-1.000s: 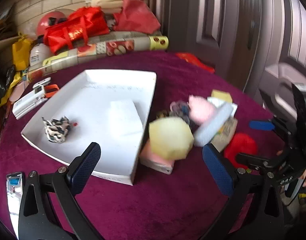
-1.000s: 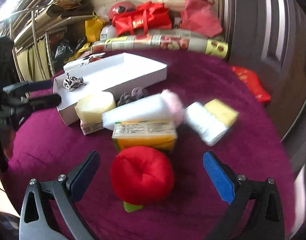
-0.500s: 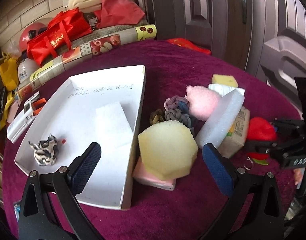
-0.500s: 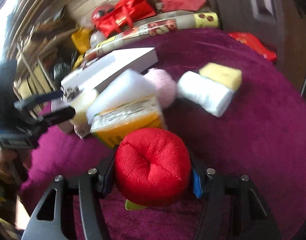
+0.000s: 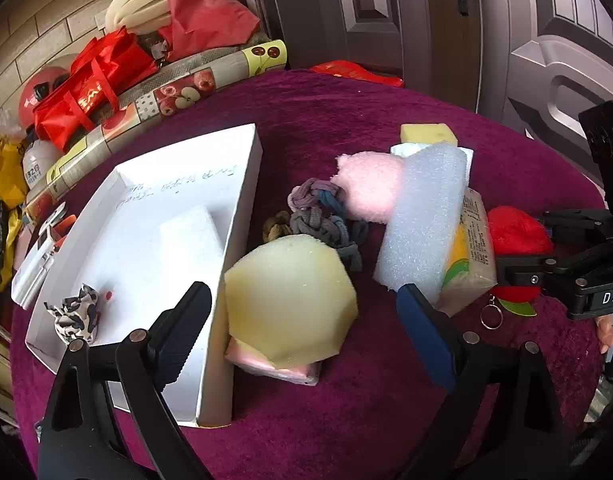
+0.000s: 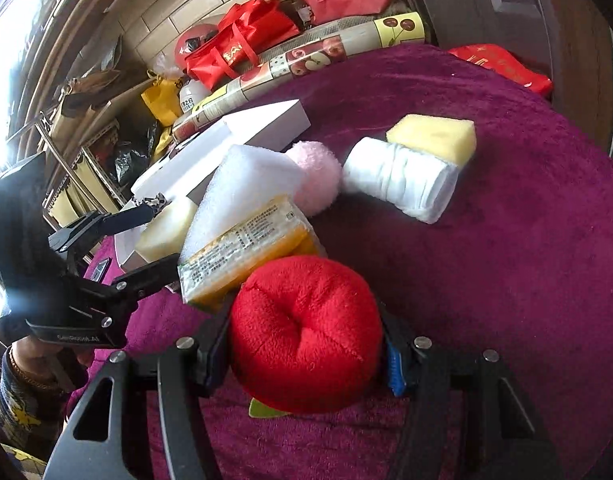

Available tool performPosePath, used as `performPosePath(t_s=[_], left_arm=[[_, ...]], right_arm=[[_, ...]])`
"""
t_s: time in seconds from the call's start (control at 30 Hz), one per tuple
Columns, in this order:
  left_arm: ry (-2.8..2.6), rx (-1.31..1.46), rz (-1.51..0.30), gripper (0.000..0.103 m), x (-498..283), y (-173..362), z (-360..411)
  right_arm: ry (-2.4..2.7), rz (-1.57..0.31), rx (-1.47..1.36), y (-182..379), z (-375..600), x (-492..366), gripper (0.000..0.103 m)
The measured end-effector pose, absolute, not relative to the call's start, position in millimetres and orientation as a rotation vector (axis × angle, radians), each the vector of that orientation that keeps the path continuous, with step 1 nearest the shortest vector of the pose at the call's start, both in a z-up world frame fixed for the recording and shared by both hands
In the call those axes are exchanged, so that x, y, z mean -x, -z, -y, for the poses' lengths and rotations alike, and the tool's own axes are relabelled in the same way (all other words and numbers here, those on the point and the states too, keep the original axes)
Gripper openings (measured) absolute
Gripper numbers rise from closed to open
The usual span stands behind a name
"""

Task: Organize soft objects
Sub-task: 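Grasp the pale yellow foam block with the left tool, then carry the foam block into the tray with the left tool while the right tool places the red ball there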

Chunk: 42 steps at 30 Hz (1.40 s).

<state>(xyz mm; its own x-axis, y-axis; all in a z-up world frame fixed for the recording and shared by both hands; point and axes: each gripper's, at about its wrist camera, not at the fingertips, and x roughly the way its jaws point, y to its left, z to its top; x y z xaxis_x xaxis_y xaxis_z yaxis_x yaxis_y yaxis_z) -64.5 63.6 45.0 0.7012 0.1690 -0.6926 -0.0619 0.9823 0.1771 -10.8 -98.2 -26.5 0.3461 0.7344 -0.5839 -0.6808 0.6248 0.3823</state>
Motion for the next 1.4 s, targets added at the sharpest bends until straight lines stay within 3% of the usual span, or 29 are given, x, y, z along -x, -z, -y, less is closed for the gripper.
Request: performPosePath(t_s=[0.07,0.23,0.33,0.43,1.03,1.4], left_arm=[[-0.149,-0.129,-0.803,0.080,61,-44,-69],[-0.152,-0.106,-0.820,0.079,57,-40,-76],[-0.190,-0.153,-0.817,0.063,57,-37,-73],[-0.180,-0.102,-0.795,0.057,64,-40,-82],[-0.190,0.016,-0.602,0.056,106,-79,-88],[-0.327,0.014,-0.483,0.056,135,-107,-100]], right_arm=[[-0.919,-0.798,-0.077,27,99,10,0.061],[-0.918,-0.798,-0.082,26,99,10,0.061],[-0.918,-0.798,-0.082,26,100,9,0.061],[-0.917,-0.799,-0.085,26,100,9,0.061],[-0.854,-0.731,-0.140,20,115,12,0.061],[-0.819,-0.486,-0.215,-35,140,43,0.061]])
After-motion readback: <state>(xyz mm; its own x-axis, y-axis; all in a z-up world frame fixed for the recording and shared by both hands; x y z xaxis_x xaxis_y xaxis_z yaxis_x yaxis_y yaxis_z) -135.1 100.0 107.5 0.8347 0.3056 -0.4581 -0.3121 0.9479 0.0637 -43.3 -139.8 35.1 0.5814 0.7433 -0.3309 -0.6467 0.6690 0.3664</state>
